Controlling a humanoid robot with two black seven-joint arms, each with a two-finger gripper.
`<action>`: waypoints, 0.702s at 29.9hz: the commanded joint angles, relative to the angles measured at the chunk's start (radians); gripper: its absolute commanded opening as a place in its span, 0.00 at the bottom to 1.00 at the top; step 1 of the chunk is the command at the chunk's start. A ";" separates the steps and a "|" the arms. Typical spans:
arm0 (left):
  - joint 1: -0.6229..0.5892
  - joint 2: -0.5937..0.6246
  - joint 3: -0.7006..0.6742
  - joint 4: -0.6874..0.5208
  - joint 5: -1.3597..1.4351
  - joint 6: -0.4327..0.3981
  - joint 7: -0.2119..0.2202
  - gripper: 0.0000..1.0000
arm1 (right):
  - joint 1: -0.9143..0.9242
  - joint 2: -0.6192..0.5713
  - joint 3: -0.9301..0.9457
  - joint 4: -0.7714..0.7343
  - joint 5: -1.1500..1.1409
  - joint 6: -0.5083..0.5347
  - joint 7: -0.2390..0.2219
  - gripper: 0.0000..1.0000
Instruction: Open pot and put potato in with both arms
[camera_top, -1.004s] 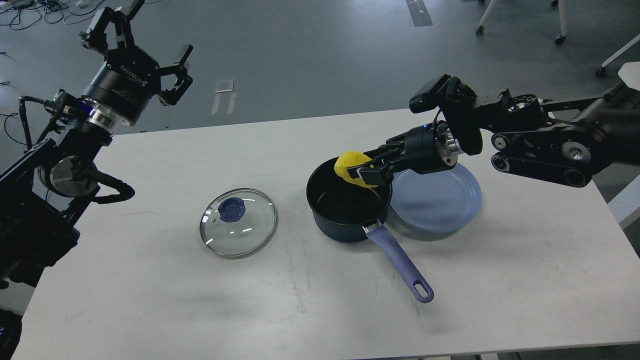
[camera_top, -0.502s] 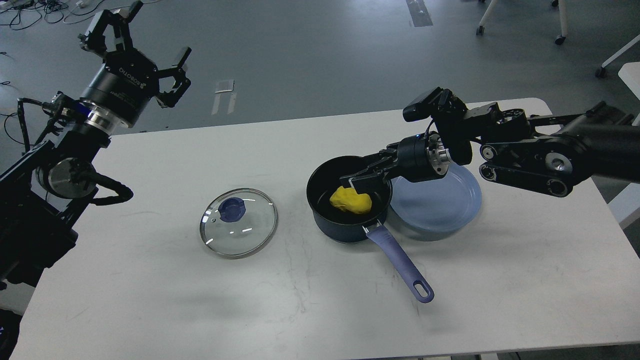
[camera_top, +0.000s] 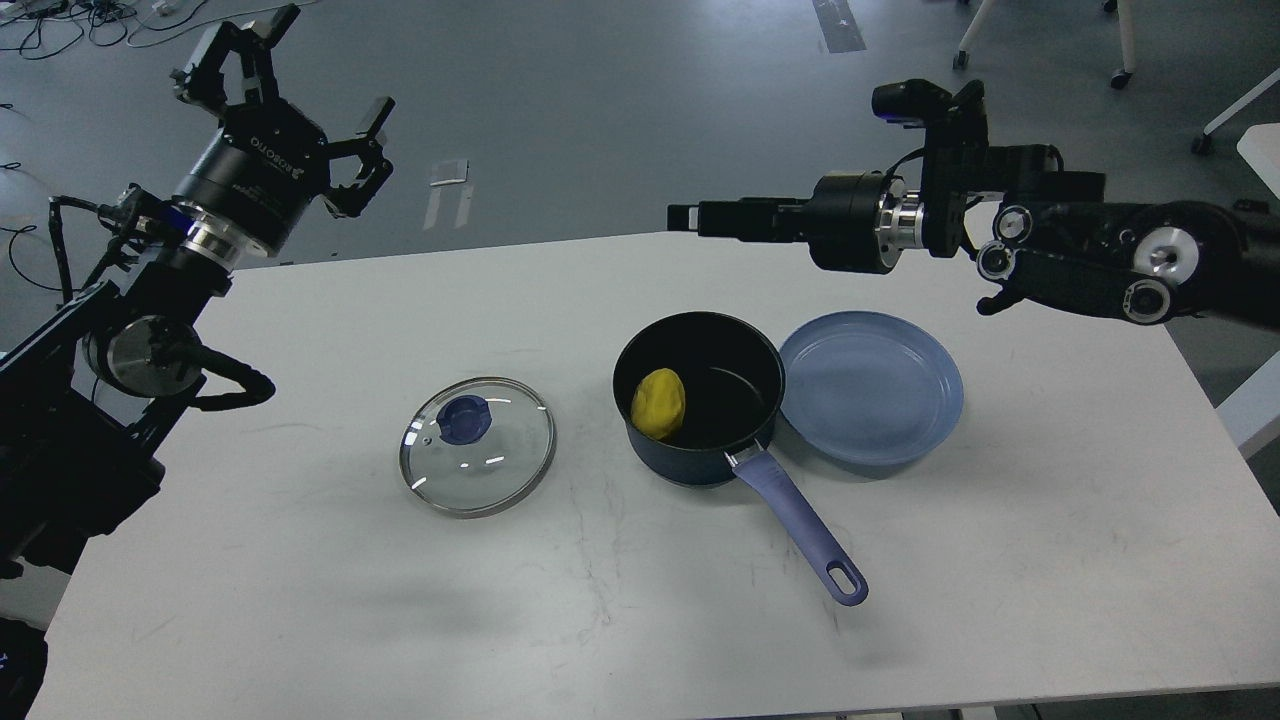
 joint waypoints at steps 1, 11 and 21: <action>0.001 -0.020 0.000 0.000 0.000 0.000 0.000 0.98 | -0.009 -0.027 0.073 -0.002 0.272 0.001 -0.044 1.00; 0.003 -0.061 0.006 0.000 -0.002 0.000 0.147 0.98 | -0.187 -0.010 0.366 -0.087 0.738 -0.004 -0.189 1.00; 0.007 -0.064 -0.005 0.000 -0.003 0.000 0.132 0.98 | -0.319 0.032 0.516 -0.105 0.762 -0.016 -0.217 1.00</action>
